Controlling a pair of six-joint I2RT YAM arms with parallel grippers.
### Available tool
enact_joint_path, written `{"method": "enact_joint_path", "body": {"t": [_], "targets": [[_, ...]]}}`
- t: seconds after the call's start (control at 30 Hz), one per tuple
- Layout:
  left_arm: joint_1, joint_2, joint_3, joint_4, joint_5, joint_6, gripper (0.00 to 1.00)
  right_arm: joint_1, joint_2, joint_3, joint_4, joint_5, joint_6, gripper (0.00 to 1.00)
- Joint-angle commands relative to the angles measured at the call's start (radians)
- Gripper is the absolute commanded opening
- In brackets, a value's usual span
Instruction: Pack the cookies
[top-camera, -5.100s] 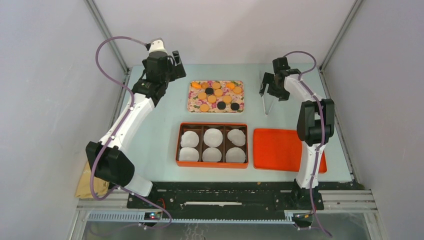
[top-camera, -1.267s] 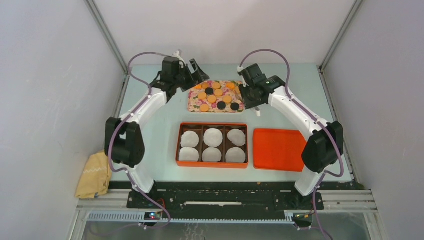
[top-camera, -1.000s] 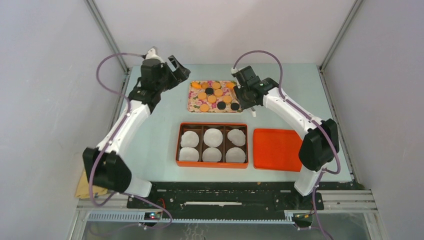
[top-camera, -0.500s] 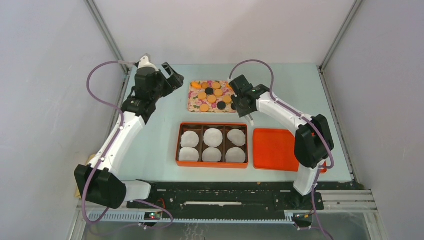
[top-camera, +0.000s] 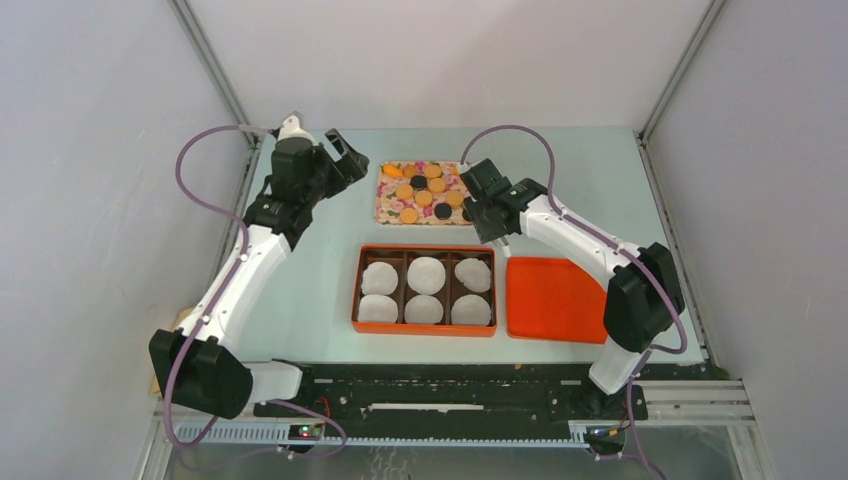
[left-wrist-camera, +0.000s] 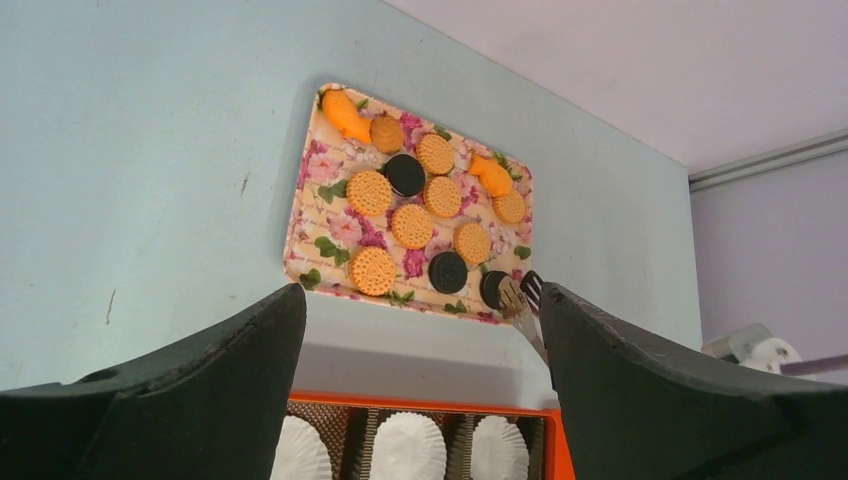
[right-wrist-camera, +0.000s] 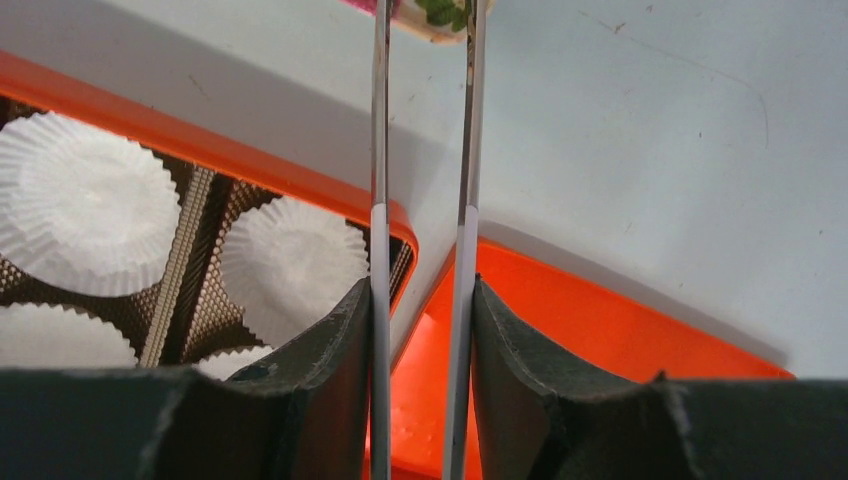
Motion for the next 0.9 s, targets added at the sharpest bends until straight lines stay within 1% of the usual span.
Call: {"method": "enact_joint_path", "body": {"t": [0.0, 0.13, 0.27, 0.4, 0.5, 0.7, 0.83, 0.87], "targets": [[-0.004, -0.053, -0.037, 0.019, 0.01, 0.012, 0.91, 0.028, -0.097, -0.035, 0.023, 0.028, 0.035, 0.43], [-0.005, -0.067, -0.054, 0.019, 0.015, 0.011, 0.91, 0.034, -0.111, -0.061, 0.034, 0.007, 0.05, 0.45], [-0.008, -0.077, -0.078, 0.019, 0.02, 0.013, 0.91, 0.037, -0.085, -0.075, 0.051, 0.039, 0.057, 0.53], [-0.007, -0.089, -0.099, 0.019, 0.014, 0.018, 0.91, 0.035, -0.041, -0.077, 0.07, 0.043, 0.058, 0.55], [-0.008, -0.092, -0.106, 0.017, 0.007, 0.022, 0.91, 0.029, -0.007, -0.078, 0.086, 0.033, 0.064, 0.56], [-0.008, -0.08, -0.107, 0.017, 0.008, 0.023, 0.91, -0.001, 0.038, -0.073, 0.117, -0.035, 0.082, 0.53], [-0.007, -0.078, -0.104, 0.016, 0.011, 0.019, 0.91, -0.022, 0.039, -0.059, 0.094, -0.074, 0.094, 0.39], [-0.008, -0.078, -0.102, 0.016, 0.012, 0.017, 0.91, -0.023, 0.031, -0.059, 0.091, -0.076, 0.094, 0.37]]}}
